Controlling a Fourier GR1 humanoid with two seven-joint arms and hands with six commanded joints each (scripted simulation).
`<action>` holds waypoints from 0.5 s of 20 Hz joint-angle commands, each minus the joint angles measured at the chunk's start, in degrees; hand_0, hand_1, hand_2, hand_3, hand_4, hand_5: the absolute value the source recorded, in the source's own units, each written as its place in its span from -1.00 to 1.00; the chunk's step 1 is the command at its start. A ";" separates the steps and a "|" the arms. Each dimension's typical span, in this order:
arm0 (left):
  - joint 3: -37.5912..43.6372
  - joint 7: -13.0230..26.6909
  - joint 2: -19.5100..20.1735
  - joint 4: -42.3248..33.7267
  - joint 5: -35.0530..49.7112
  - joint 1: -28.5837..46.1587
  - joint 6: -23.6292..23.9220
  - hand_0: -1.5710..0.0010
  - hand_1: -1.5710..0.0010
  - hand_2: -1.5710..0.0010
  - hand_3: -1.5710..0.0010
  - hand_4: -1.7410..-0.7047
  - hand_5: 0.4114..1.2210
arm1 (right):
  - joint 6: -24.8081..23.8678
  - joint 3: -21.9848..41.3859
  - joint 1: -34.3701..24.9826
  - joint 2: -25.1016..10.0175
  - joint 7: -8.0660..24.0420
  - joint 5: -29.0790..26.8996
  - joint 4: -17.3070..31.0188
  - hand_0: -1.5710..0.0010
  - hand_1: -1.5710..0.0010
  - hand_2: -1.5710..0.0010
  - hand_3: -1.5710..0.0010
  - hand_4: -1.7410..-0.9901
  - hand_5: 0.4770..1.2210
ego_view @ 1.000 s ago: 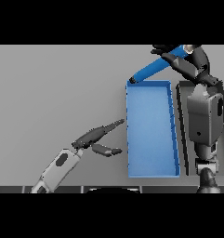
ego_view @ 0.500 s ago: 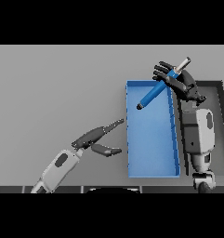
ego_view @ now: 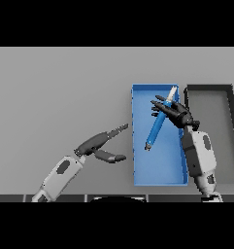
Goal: Pick up the blue pipe and place it into the blue bin.
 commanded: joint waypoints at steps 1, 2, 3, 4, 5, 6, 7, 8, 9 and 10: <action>0.22 0.11 0.04 0.02 0.10 -0.36 0.00 1.00 1.00 1.00 1.00 0.65 -0.90 | -1.71 1.77 -0.26 -0.54 1.56 -1.30 0.78 -0.66 -0.49 -0.42 -0.14 -0.37 0.81; -0.17 -0.38 -0.08 -0.28 -0.17 0.22 0.17 1.00 1.00 1.00 1.00 0.65 -0.90 | -2.58 3.89 -0.50 -1.92 1.37 -3.39 2.06 -0.33 -0.19 -0.13 0.09 -0.24 0.85; -0.36 -0.69 -0.38 0.11 -0.66 -0.02 0.38 1.00 1.00 1.00 1.00 0.65 -0.90 | -4.18 7.56 -1.30 -3.43 2.09 -5.87 4.69 -0.06 0.05 0.09 0.27 -0.07 0.88; -0.55 0.10 -1.03 0.74 -1.03 -0.13 0.87 1.00 1.00 1.00 1.00 0.65 -0.89 | -4.83 12.54 -2.24 -5.61 2.26 -10.15 6.96 0.15 0.24 0.27 0.41 0.07 0.83; -0.26 -0.34 -0.80 0.95 -0.82 -0.08 0.72 1.00 1.00 1.00 1.00 0.65 -0.90 | -3.21 17.01 -3.44 -8.02 2.26 -12.46 7.84 0.32 0.39 0.42 0.53 0.21 0.78; -0.13 0.10 -0.92 0.42 -0.42 -0.31 0.77 1.00 1.00 1.00 1.00 0.64 -0.90 | -2.12 20.03 -4.28 -9.75 2.26 -13.62 8.20 0.45 0.51 0.54 0.63 0.33 0.62; -0.04 -0.14 -0.67 0.56 -0.56 -0.22 0.82 1.00 1.00 1.00 1.00 0.64 -0.90 | -1.37 21.92 -4.39 -11.05 2.27 -12.97 7.27 0.56 0.61 0.63 0.70 0.42 0.48; -0.04 -0.11 -0.70 0.65 -0.34 -0.51 0.49 1.00 1.00 1.00 1.00 0.64 -0.90 | -0.76 23.79 -4.30 -11.49 2.10 -10.66 6.59 0.65 0.69 0.70 0.76 0.50 0.34; -0.52 -0.60 -0.83 0.20 -0.56 0.06 0.57 1.00 1.00 1.00 1.00 0.63 -0.90 | -0.38 24.91 -4.79 -11.62 1.68 -8.81 6.73 0.72 0.75 0.76 0.81 0.53 0.20; -0.96 -0.25 -1.32 -0.15 -0.85 0.24 0.93 1.00 1.00 1.00 1.00 0.63 -0.90 | 0.35 26.04 -5.11 -11.71 0.89 -7.23 6.59 0.78 0.80 0.81 0.85 0.58 0.10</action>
